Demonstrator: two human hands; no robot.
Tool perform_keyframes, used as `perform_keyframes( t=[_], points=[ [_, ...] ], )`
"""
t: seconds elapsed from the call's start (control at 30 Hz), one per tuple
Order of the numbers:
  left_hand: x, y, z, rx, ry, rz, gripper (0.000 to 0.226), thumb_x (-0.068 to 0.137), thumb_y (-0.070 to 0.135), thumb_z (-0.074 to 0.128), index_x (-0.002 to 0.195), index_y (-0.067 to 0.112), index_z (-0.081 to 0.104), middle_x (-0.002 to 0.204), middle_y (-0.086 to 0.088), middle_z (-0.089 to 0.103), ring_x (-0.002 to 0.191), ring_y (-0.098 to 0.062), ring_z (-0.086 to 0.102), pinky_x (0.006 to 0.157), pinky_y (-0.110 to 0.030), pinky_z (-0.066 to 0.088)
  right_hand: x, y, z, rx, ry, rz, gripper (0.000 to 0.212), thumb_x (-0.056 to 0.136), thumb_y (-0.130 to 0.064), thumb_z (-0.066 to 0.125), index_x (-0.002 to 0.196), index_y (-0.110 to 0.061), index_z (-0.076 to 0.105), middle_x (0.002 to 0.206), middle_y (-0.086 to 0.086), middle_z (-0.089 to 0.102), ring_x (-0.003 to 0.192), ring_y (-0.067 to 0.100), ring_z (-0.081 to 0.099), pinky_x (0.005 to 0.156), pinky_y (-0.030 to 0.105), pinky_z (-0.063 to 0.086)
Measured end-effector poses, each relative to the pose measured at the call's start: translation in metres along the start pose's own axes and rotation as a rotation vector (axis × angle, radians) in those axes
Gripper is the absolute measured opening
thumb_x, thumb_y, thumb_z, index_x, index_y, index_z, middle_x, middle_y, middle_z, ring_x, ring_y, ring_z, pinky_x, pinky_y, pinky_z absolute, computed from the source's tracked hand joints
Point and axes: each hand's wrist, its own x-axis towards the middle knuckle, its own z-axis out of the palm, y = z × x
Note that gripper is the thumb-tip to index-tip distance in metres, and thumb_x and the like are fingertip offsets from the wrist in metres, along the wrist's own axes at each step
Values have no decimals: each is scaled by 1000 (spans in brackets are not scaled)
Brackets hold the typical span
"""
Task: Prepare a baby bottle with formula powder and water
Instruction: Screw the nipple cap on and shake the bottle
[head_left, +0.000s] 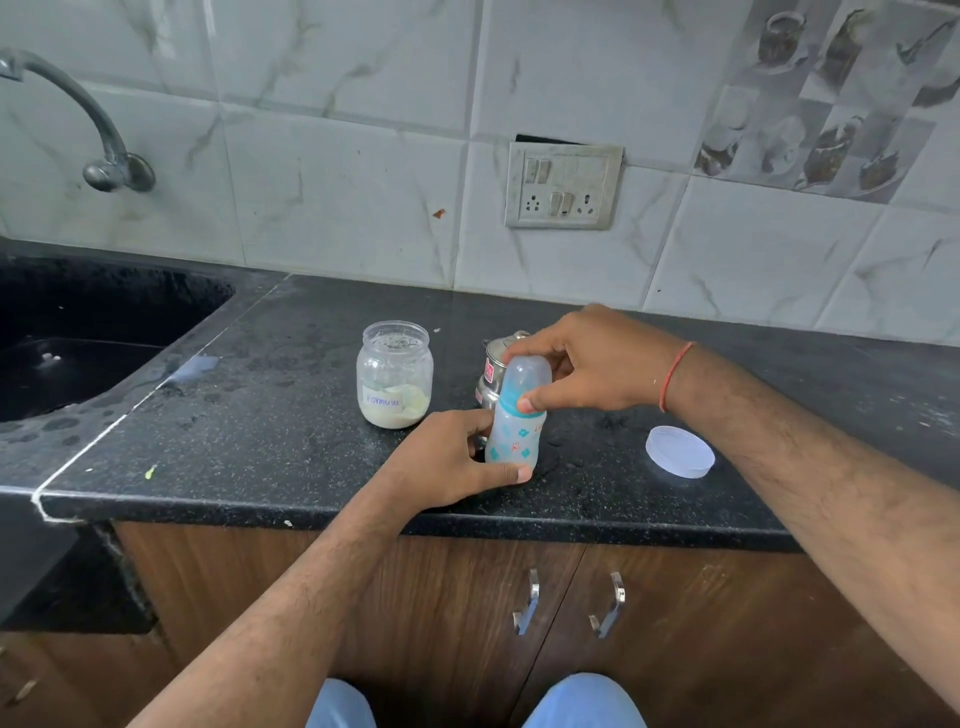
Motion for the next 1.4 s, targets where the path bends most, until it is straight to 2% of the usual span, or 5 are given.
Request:
perform_keyframes(
  t=[0.27,0.5,0.63,1.17,1.4],
  points=[
    [-4,11,-2,-39,-16,-2,49,75,51,97,118,37,77,95,27,78,85,6,70,82,-30,60,-45,-13,103,405,358,155,117,85,-51,82,156,-69,-9,135,-12,70,92,14,73,92,40,59],
    [-10,16,-6,-99,-72,28,137,61,51,107,173,41,28,139,23,70,120,0,68,113,-28,53,-41,-15,115,655,567,196,121,83,-22,89,158,-67,5,136,-14,70,103,12,77,96,47,62],
    [-9,10,-4,-78,-45,1,136,58,66,102,170,51,26,135,35,66,116,-4,66,113,-34,55,-49,13,90,1462,1164,170,95,91,-5,81,156,-46,25,150,10,56,128,39,67,87,68,61],
    [-6,16,-3,14,-85,-51,127,76,64,94,176,38,20,163,18,58,147,0,55,129,-31,38,-38,19,82,1575,869,256,79,94,2,74,150,-37,34,123,9,69,109,34,77,71,52,65],
    [-7,10,-5,-18,-7,-37,114,73,74,89,169,42,36,147,21,64,122,2,65,116,-34,53,-37,24,86,1534,823,297,77,94,0,75,149,-39,35,130,16,67,108,35,77,69,50,66]
  ],
)
